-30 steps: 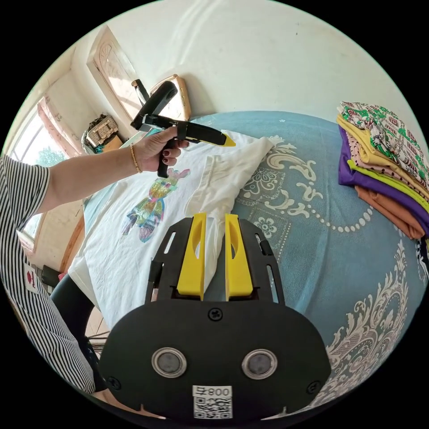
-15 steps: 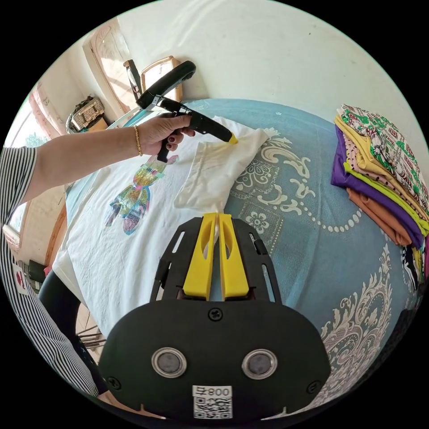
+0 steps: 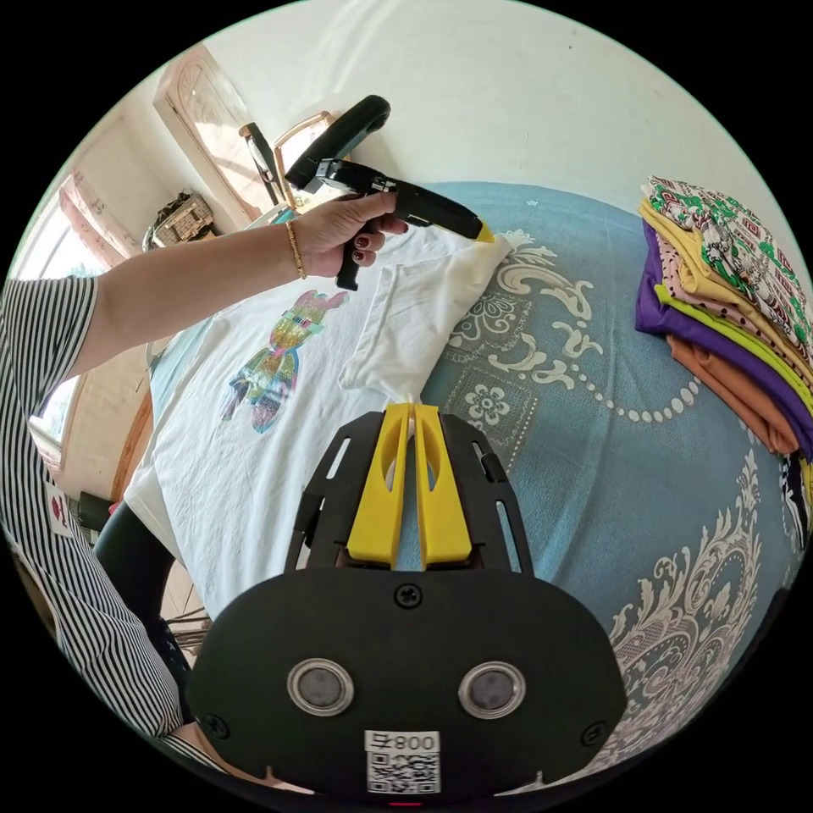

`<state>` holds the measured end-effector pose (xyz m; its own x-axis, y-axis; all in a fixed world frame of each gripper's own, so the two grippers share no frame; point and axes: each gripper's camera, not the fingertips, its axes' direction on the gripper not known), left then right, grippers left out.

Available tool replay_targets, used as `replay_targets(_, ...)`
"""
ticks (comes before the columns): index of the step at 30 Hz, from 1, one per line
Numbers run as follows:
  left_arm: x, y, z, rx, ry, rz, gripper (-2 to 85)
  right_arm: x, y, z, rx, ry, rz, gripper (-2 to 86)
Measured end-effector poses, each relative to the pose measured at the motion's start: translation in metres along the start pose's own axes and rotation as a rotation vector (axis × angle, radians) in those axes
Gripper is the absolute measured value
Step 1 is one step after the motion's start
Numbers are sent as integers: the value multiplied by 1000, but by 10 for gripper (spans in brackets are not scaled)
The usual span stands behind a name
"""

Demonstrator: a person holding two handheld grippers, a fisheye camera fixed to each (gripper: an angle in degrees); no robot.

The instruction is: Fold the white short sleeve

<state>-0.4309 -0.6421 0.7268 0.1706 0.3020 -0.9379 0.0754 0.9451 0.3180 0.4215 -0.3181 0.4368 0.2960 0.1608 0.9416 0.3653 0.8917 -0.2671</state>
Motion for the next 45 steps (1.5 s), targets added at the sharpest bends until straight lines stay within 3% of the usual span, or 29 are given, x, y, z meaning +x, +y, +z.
replay_targets(4, 20, -5, 12, -55, -120, 47, 4, 7, -1, -7, 2, -33, 9, 7)
replay_targets(12, 41, 6, -10, 69, 52, 8, 4, 17, -6, -16, 9, -58, 35, 7)
replay_targets(16, 59, 2, 14, -42, -77, 35, 4, 19, -9, -19, 1, -62, 31, 7)
replay_targets(25, 106, 39, -33, 56, -64, 50, 2, 38, -8, -44, 67, -96, 53, 3)
replay_targets(31, 146, 81, -31, -56, -79, 78, 3, 37, -18, -46, 137, -107, 62, 1)
replay_targets(38, 160, 71, -60, 41, -145, -17, 2, 25, -39, -8, -12, -18, 43, 1)
replay_targets(41, 156, 70, -54, -30, -234, -56, 2, 41, -38, -6, -5, -82, 80, 1)
replay_targets(45, 165, 64, -79, 54, -148, -125, 2, 57, -37, -3, 6, -126, 114, 1)
